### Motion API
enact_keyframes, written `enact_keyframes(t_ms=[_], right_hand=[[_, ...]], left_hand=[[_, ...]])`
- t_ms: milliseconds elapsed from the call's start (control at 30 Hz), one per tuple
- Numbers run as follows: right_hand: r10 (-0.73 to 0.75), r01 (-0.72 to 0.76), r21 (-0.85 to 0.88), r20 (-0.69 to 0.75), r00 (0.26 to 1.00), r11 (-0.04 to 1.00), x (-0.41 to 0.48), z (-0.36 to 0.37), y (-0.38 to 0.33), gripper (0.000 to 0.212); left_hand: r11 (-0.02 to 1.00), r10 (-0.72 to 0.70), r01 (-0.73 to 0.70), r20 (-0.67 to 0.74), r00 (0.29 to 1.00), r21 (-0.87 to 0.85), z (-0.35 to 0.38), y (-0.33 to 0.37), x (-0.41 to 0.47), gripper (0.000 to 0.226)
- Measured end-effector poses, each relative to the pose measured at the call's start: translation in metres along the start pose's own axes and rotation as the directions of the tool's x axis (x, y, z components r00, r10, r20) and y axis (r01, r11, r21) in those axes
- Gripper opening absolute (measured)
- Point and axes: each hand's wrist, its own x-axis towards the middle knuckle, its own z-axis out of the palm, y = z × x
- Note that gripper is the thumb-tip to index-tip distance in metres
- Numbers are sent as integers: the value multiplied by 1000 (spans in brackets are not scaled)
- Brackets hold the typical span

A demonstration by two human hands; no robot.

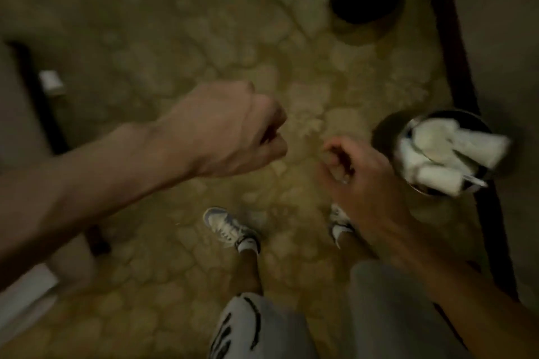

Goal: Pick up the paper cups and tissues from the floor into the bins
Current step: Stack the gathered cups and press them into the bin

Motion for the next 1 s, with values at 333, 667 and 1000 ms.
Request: enact_keyframes(t_ms=[333, 667, 1000], right_hand=[[-193, 317, -78, 649, 735, 945, 20, 192, -216, 25], [-2, 350, -263, 797, 604, 899, 38, 442, -324, 16], [57, 428, -322, 849, 526, 845, 156, 660, -355, 34]], left_hand=[[770, -597, 536, -93, 797, -346, 96, -150, -305, 34], [201, -899, 466, 27, 437, -862, 248, -312, -405, 38], [-200, -896, 399, 332, 295, -895, 374, -522, -389, 12]])
